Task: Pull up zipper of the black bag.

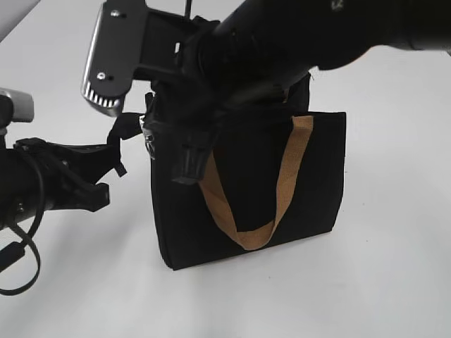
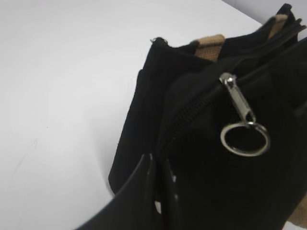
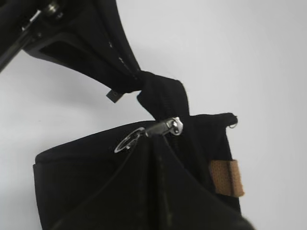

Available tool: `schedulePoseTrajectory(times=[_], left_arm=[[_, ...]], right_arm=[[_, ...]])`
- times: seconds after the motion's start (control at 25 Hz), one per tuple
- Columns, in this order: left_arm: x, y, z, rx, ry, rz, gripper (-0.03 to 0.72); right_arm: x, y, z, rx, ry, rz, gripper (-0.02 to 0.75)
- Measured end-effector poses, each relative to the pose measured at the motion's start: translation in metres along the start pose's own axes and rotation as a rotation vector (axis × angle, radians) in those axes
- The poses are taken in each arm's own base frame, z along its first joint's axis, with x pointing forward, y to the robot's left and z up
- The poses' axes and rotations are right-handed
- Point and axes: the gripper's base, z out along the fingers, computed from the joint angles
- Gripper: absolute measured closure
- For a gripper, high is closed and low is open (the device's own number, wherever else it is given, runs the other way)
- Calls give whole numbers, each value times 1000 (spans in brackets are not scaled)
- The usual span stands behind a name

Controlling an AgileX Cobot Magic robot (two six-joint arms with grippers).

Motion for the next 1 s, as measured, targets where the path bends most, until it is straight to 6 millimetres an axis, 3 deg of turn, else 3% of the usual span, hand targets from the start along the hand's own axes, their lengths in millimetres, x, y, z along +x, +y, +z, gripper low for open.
schedulePoseTrajectory(times=[0.32,0.52,0.6,1.0], left_arm=[[-3,0,-1,4,-29,3,685],[-14,-1,-7,8,-105,5,685],[-17,-1,-9,9,-121,7,685],[-27,-3,-13,24,-211,20,685]], right_arm=[[6,-6,-8,-17,8,188,730],[3,-3,-8,-51,-11,291,529],[3,-3,-8,-54,-13,306,491],[10,-1,13,-59,10,369,469]])
